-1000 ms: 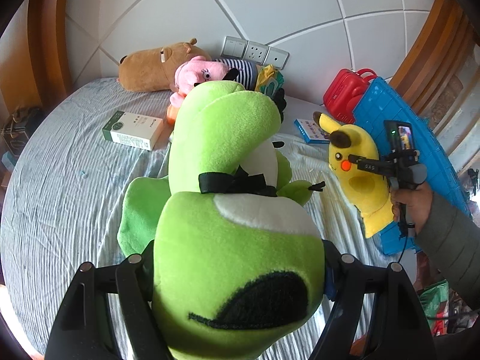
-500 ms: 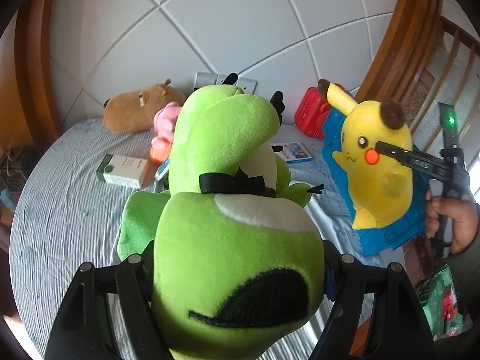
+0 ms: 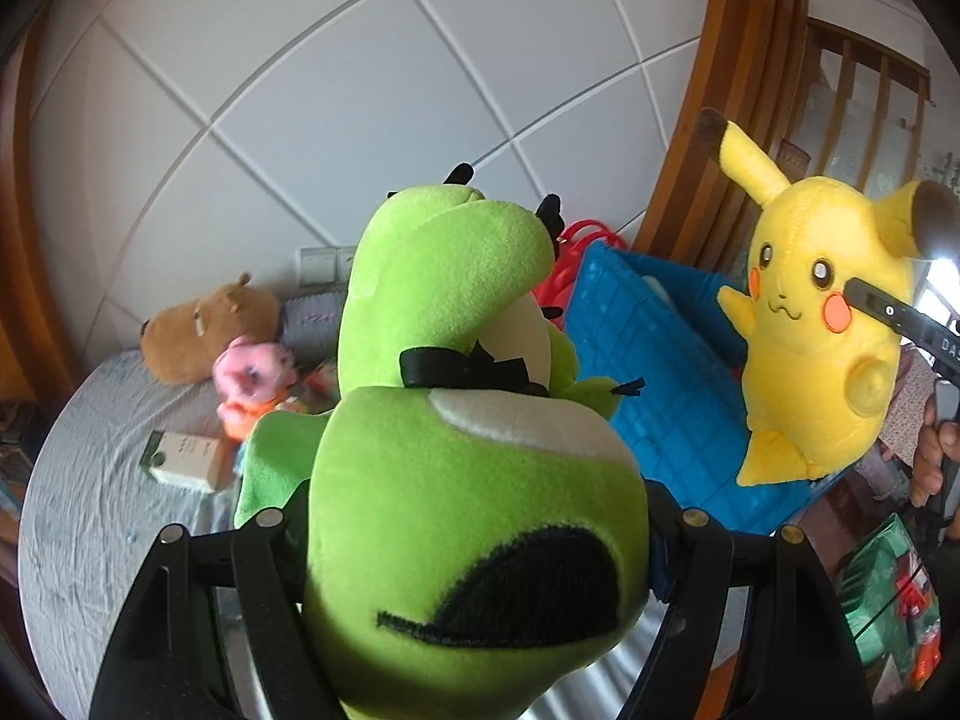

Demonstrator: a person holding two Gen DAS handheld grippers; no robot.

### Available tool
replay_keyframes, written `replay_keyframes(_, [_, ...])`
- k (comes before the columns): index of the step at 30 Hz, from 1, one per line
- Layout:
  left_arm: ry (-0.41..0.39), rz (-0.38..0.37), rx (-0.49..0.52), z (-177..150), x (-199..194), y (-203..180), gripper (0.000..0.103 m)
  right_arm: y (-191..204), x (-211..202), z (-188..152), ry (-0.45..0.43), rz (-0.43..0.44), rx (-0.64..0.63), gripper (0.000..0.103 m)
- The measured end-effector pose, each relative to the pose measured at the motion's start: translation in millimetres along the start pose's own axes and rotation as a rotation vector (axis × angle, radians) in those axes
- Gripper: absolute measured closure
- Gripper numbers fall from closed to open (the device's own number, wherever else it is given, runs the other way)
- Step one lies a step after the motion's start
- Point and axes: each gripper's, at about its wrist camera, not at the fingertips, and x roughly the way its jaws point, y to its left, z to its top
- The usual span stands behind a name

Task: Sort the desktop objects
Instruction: 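Carry the frog with the left tool while the right tool carries Pikachu to the blue crate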

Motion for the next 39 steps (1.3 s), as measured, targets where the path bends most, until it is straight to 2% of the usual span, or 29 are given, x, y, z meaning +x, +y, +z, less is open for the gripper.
replay_keyframes(7, [-0.064, -0.042, 0.056, 46.0, 26.7, -95.5, 0.027, -94.0, -42.9, 21.3, -0.071, -0.058, 0.007, 0.037])
replay_keyframes(12, [-0.111, -0.091, 0.111, 78.5, 49.6, -170.7, 0.027, -160.3, -48.2, 16.6, -0.058, -0.081, 0.023, 0.036])
replay_keyframes(19, [-0.118, -0.157, 0.193, 112.3, 86.6, -266.1, 0.027, -228.0, -58.5, -0.1, -0.031, -0.099, 0.056, 0.036])
replay_keyframes(23, [-0.084, -0.185, 0.215, 127.1, 118.5, -296.5, 0.027, -259.1, -55.0, -15.3, -0.012, -0.101, 0.098, 0.036])
replay_keyframes(30, [-0.045, -0.184, 0.272, 145.2, 157.3, -350.9, 0.027, -300.3, -36.0, -40.4, 0.035, -0.111, 0.127, 0.035])
replay_keyframes(39, [-0.020, -0.196, 0.292, 164.8, 211.4, -390.2, 0.027, -334.5, -18.7, -51.9, 0.076, -0.113, 0.156, 0.034])
